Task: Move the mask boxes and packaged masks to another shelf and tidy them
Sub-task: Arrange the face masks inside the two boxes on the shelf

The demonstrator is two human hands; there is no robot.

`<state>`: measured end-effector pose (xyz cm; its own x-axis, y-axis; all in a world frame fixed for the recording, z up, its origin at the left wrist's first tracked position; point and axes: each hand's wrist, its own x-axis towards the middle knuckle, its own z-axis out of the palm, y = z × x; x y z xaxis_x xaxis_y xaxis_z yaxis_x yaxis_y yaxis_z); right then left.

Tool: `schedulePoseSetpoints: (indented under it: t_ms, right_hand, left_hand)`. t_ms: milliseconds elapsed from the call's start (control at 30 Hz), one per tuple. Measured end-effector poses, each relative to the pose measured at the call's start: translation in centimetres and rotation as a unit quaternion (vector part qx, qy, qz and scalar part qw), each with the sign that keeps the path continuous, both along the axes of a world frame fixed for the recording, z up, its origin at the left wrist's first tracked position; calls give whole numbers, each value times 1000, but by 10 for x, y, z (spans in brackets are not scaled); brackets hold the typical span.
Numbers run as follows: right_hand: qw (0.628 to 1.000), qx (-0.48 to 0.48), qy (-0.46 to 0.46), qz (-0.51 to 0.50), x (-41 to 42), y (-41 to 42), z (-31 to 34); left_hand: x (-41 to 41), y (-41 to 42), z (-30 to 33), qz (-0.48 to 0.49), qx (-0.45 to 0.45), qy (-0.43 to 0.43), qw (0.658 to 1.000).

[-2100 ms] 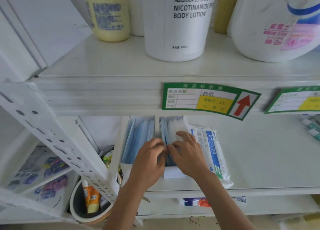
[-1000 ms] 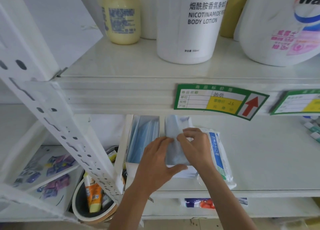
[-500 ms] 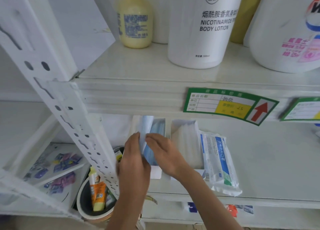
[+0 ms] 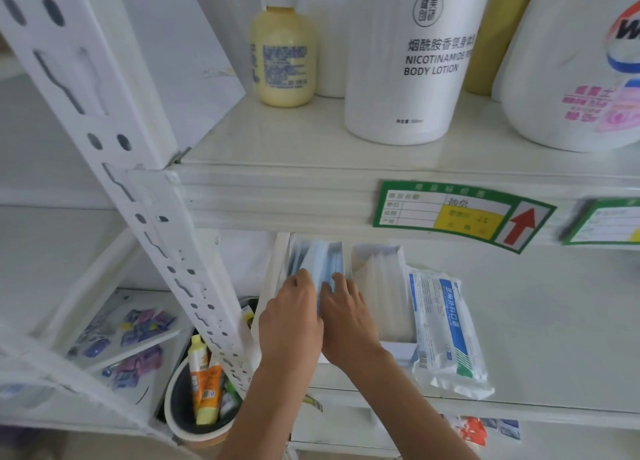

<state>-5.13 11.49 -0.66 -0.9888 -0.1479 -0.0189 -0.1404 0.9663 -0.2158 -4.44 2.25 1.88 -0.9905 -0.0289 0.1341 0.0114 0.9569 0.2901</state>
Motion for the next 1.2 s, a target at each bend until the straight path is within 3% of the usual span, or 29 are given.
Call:
schedulePoseSetpoints:
  t_ms: [300,400,567,667,833,967,1200]
  right_hand:
    - [992,122,-22,-21,-9,-20,-3]
    - [996,81,-7,-39,-14,-22,-3]
    - [997,41,46,-54,-16,-21,-8]
    - [997,-3,54,-52,-16,-19,-8]
    - [994,-60,79,-49,-14,-15,-8]
    - [980,-147,128,-48,-15,-16,-17]
    - [939,-308,113,-99,-18,-8,-22]
  left_hand:
    - [-6,-5,2,-8,79,36,996]
    - [-10,-7,0,-16,142,54,988]
    - [-16,-18,-15,-45,197,-8,979]
    - [-17,-23,-25,-74,192,28,978]
    - [-13,-26,-34,-133,258,64,955]
    - [-13,-29,-55,-116,217,24,969]
    - [-8,-26,-61,-94,308,2,947]
